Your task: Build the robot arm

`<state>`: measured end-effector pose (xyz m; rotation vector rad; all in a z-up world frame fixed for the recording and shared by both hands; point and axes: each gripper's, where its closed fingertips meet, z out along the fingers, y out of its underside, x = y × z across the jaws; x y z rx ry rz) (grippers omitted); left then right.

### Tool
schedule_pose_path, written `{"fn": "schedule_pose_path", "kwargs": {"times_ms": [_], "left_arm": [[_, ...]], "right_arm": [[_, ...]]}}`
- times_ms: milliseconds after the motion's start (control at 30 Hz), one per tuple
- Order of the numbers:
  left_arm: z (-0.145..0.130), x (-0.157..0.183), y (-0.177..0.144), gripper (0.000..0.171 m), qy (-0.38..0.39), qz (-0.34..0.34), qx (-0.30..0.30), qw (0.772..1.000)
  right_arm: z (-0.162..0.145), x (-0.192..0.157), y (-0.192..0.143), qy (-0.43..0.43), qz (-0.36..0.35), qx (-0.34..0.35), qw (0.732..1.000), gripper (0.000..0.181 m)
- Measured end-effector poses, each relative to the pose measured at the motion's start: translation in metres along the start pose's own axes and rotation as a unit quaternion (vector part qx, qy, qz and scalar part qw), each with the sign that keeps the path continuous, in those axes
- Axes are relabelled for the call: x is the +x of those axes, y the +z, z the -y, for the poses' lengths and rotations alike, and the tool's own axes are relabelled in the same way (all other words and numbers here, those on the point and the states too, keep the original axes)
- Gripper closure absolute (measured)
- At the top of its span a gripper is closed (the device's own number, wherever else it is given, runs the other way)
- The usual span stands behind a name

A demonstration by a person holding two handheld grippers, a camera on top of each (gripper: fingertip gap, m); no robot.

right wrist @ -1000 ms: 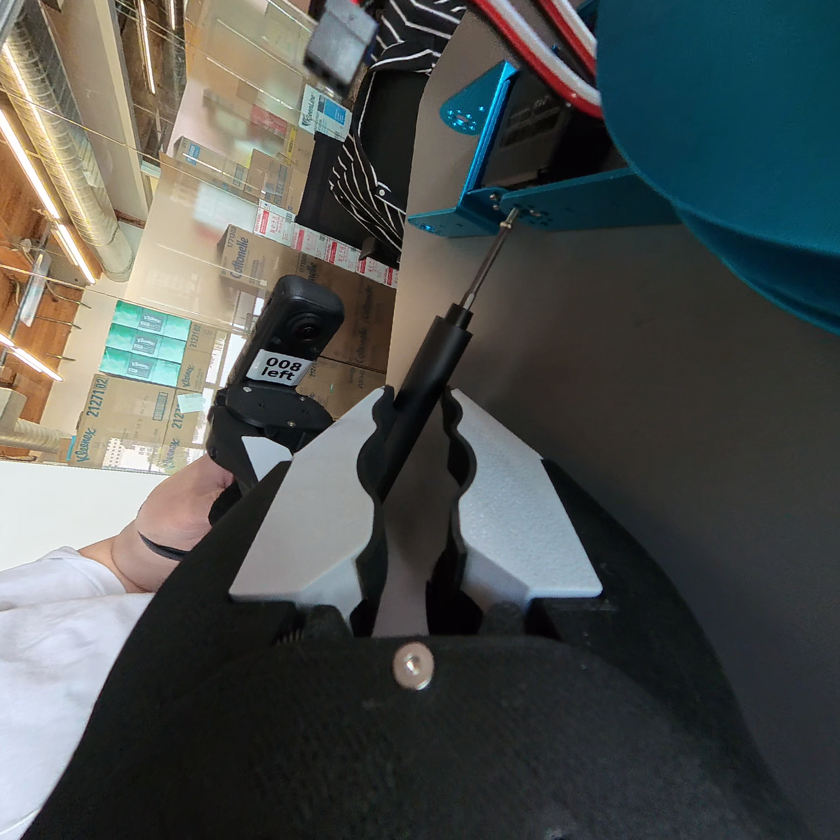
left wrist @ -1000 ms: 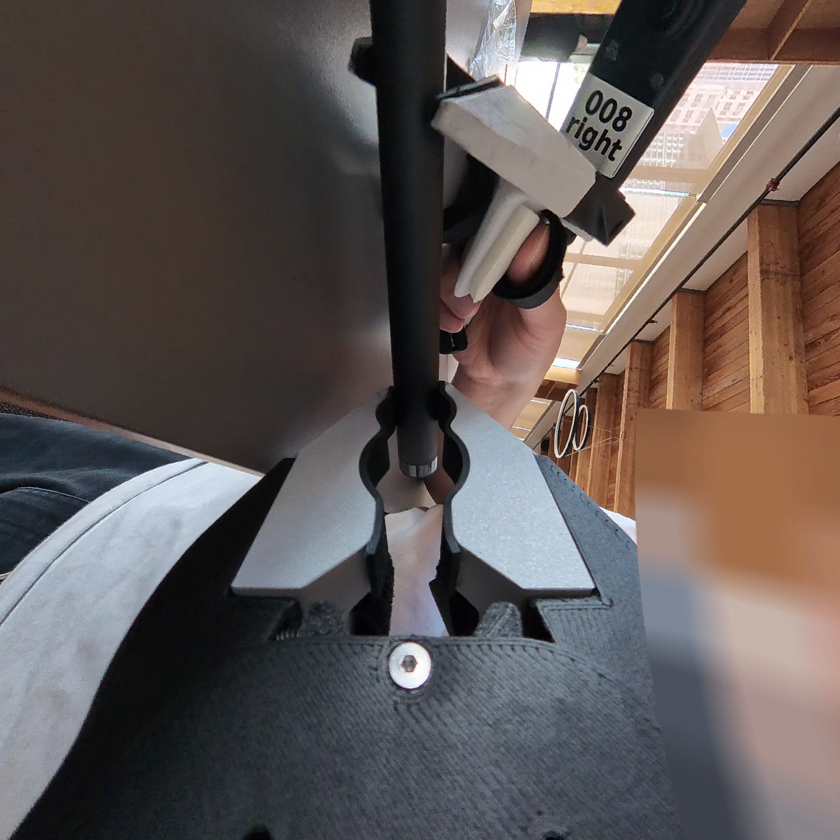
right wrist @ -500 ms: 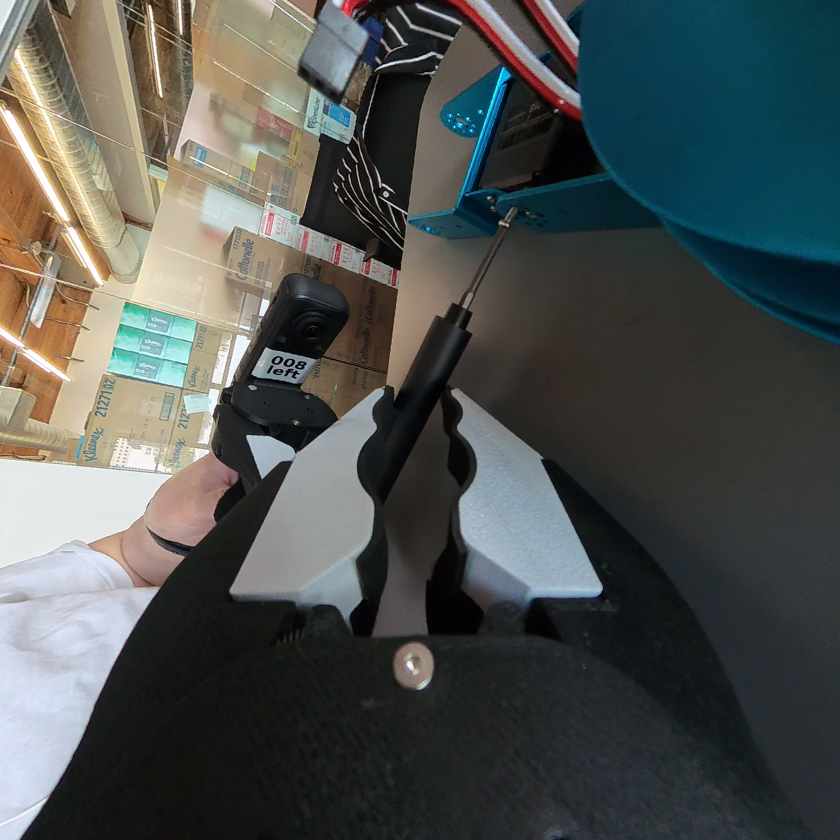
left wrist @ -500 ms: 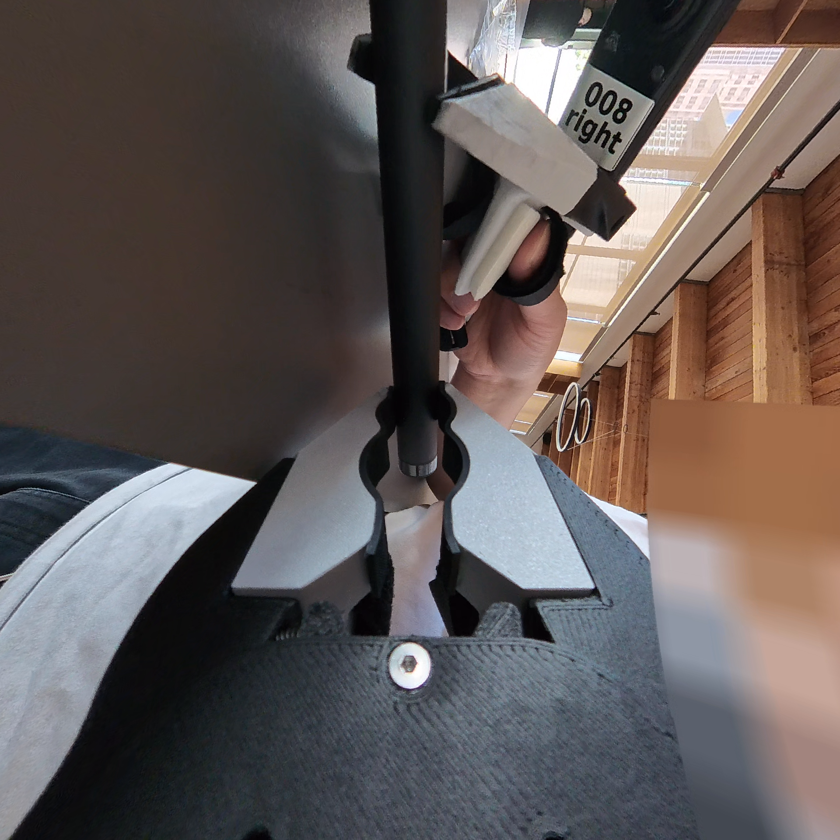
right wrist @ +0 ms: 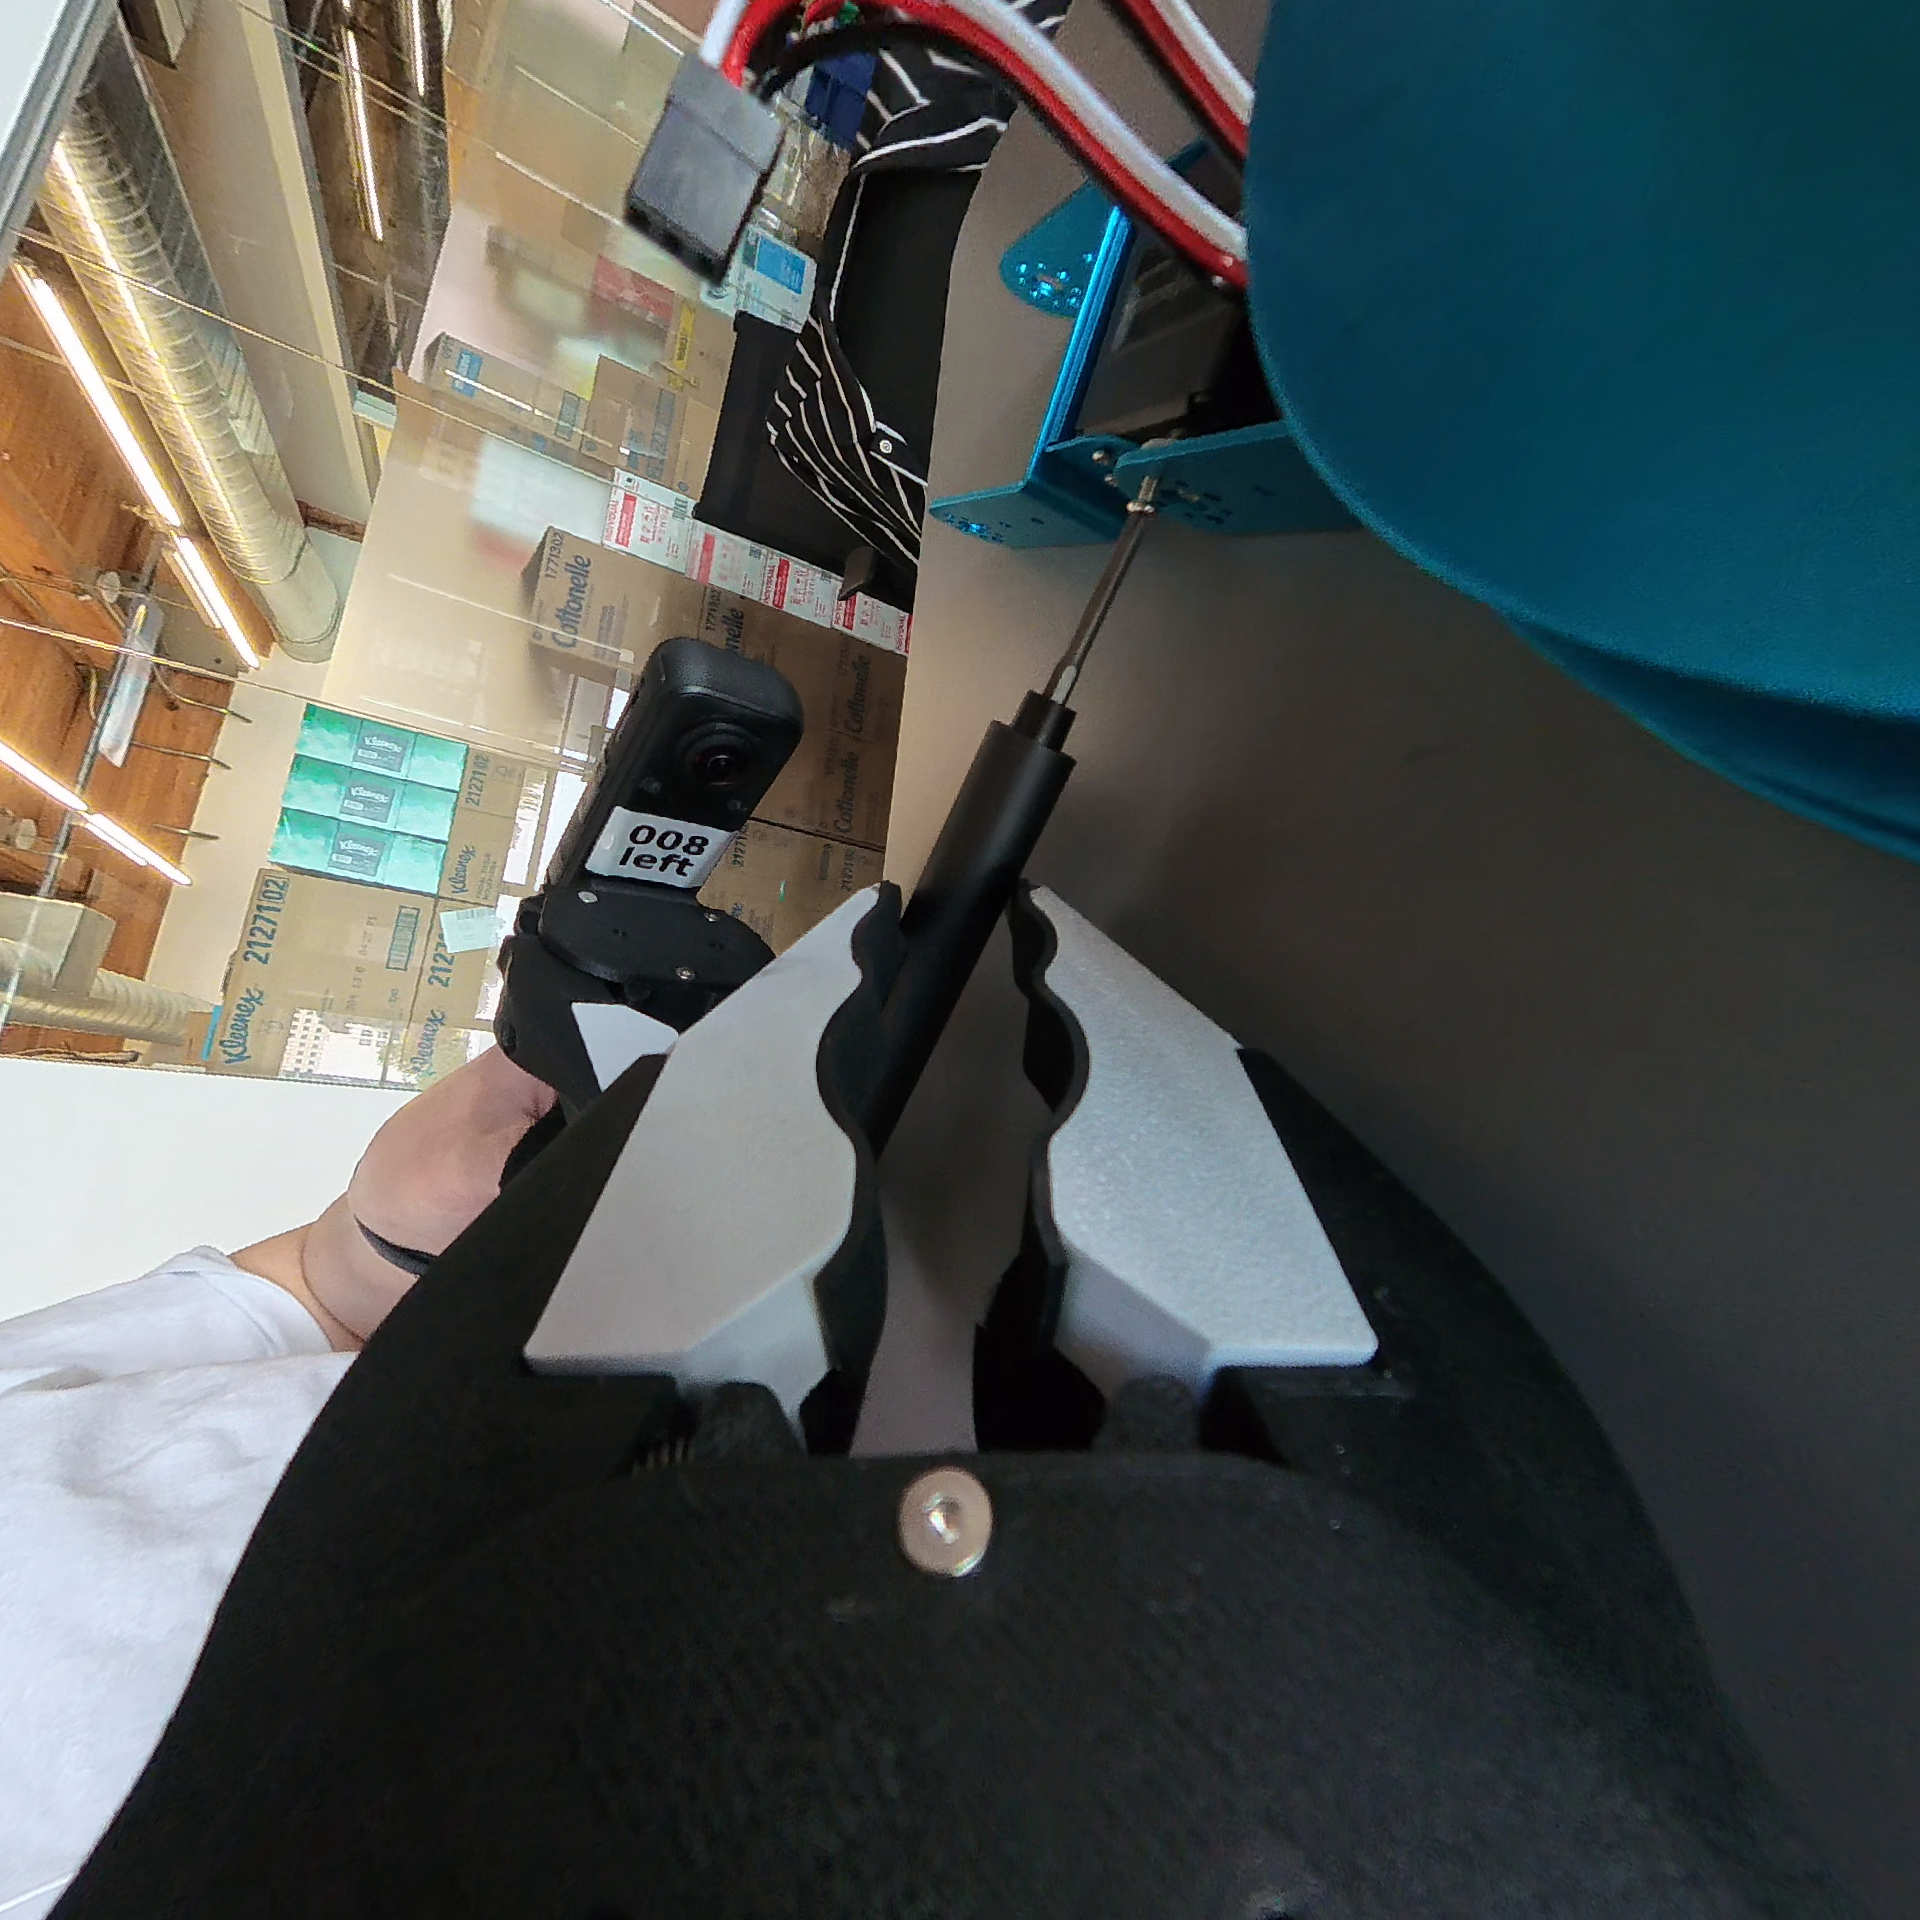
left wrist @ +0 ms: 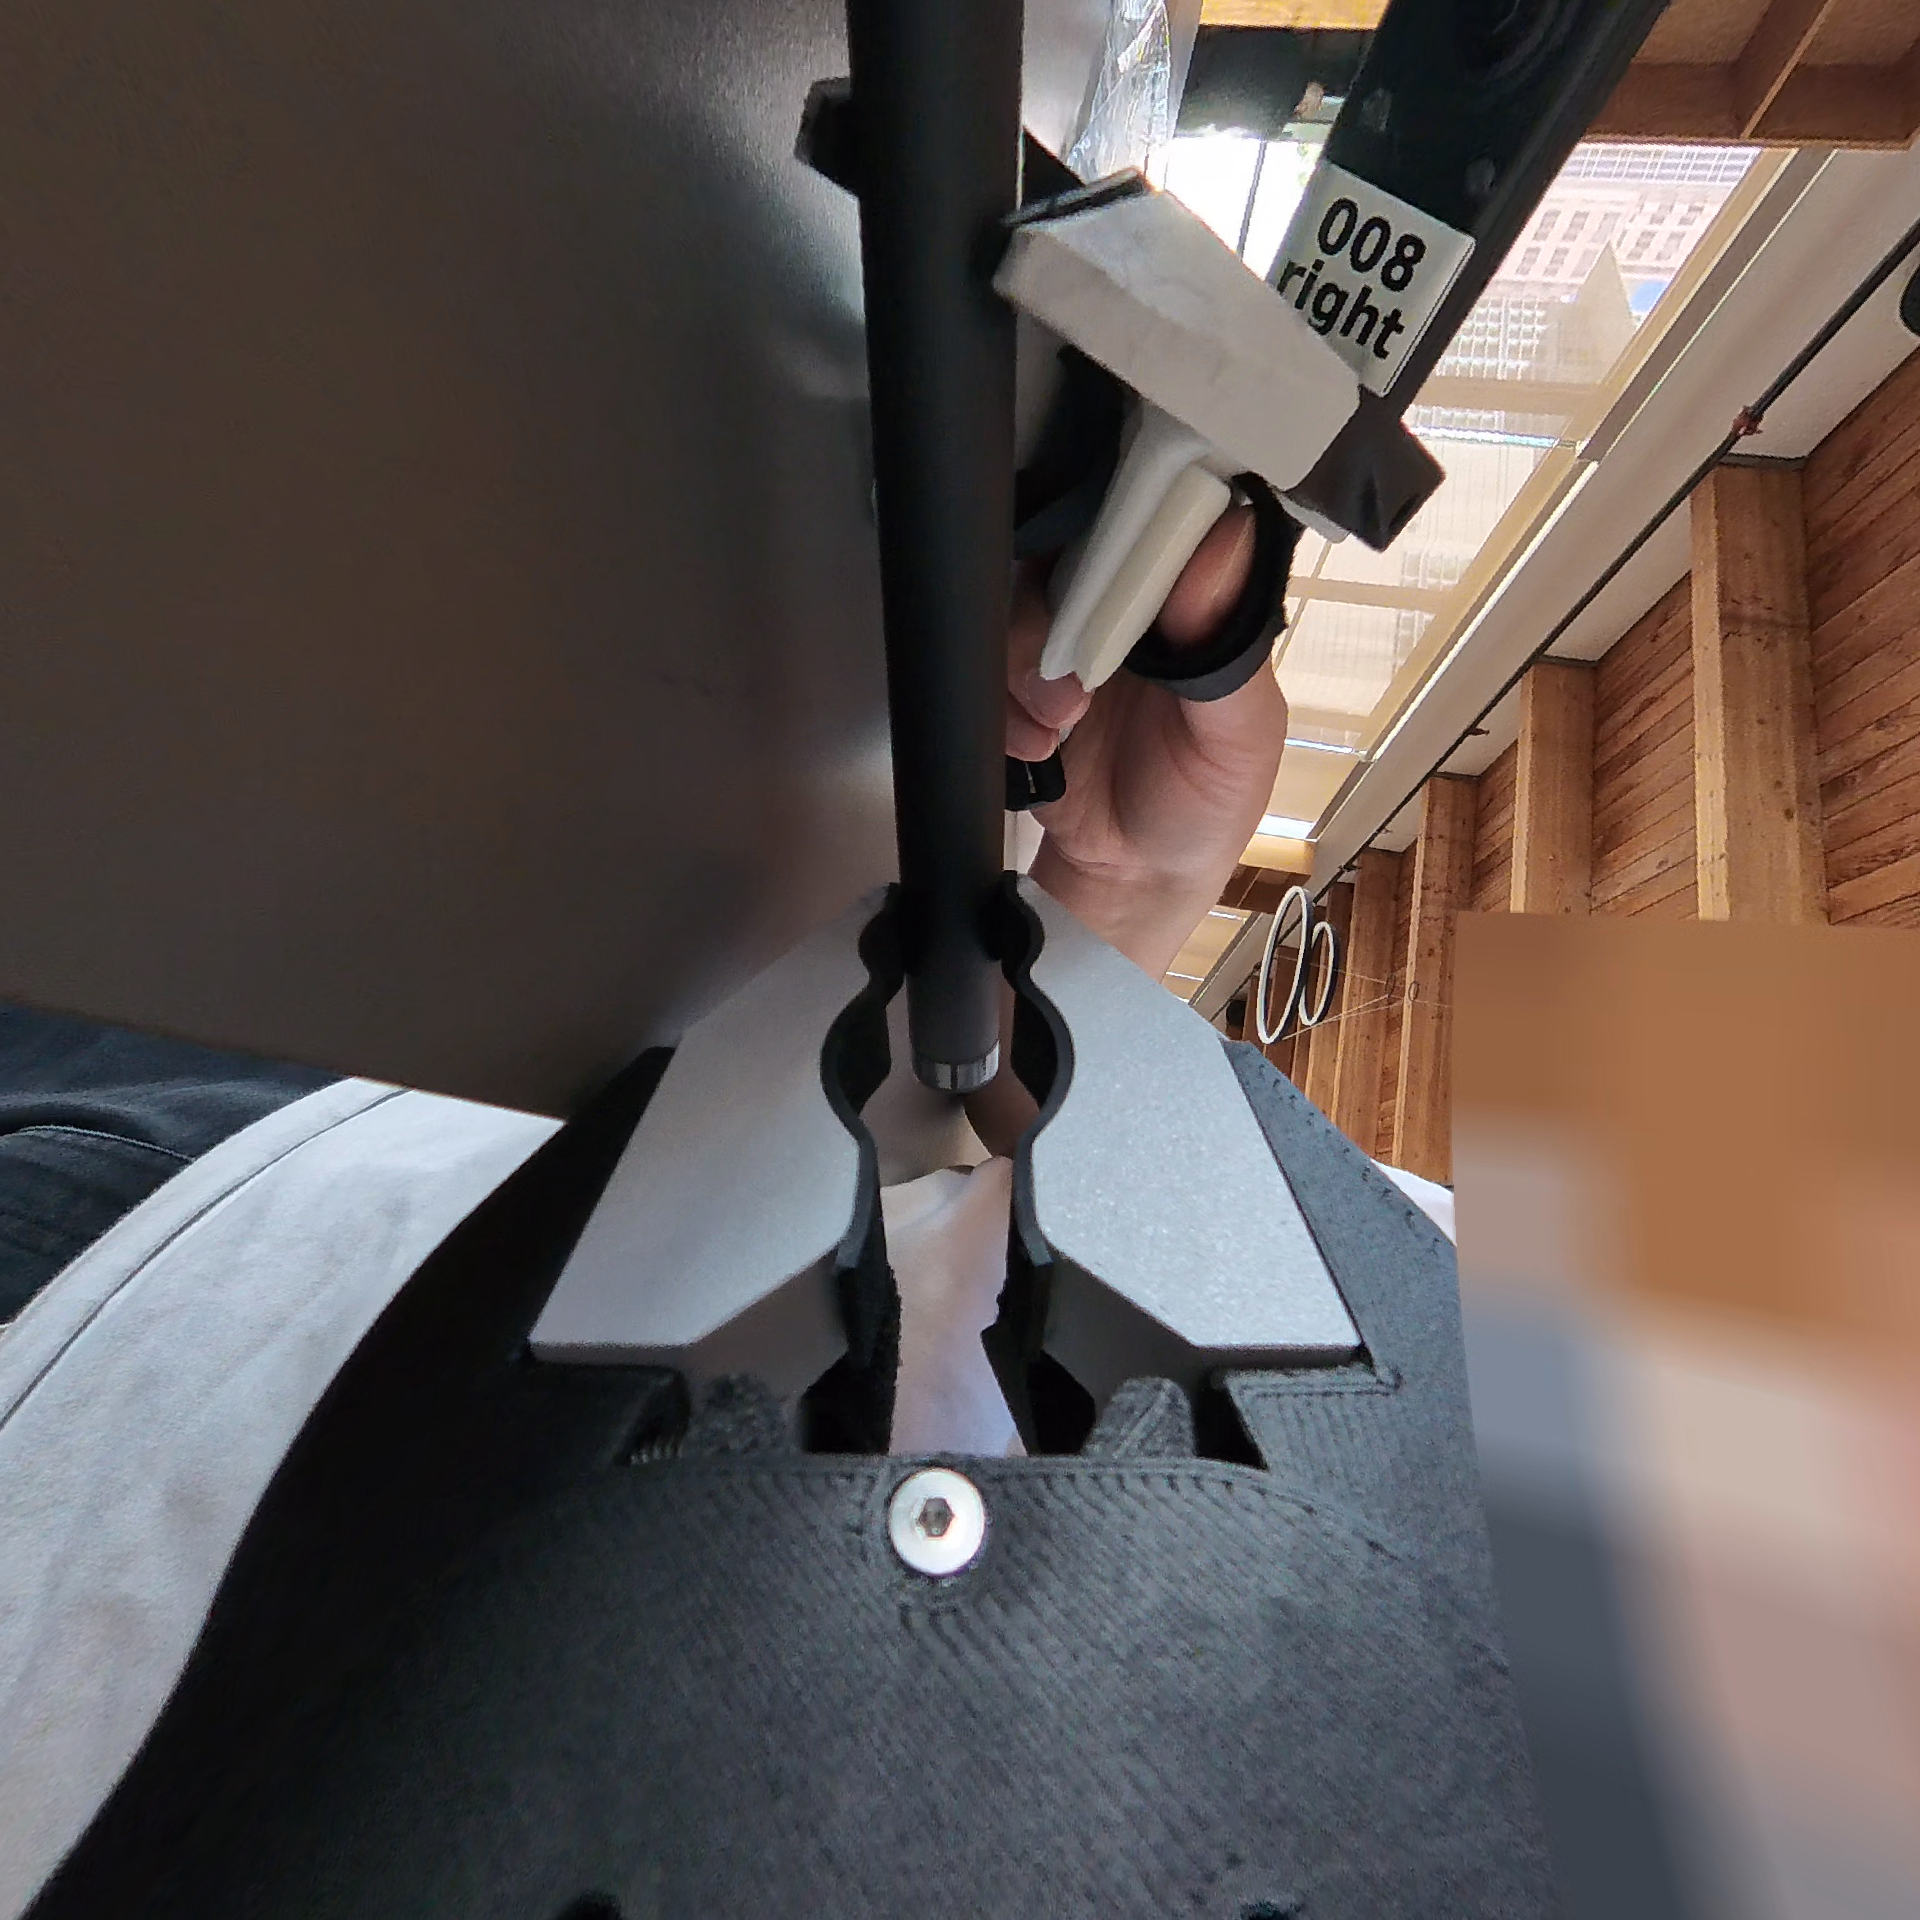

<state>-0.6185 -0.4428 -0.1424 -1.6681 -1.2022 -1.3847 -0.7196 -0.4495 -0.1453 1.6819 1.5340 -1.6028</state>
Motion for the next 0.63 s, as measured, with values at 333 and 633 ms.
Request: {"fn": "schedule_pose_path", "kwargs": {"times_ms": [333, 633], "left_arm": [[0.0016, 0.0007, 0.0002, 0.156, -0.001, -0.005, 0.002, 1.0], [0.0027, 0.0044, -0.0014, 0.156, -0.006, -0.02, 0.005, 1.0]], "right_arm": [[0.0003, -0.004, -0.0011, 0.006, 0.017, 0.003, 1.0, 0.153], [0.0002, -0.007, -0.0051, 0.023, 0.046, 0.0, 0.999, 0.156]]}}
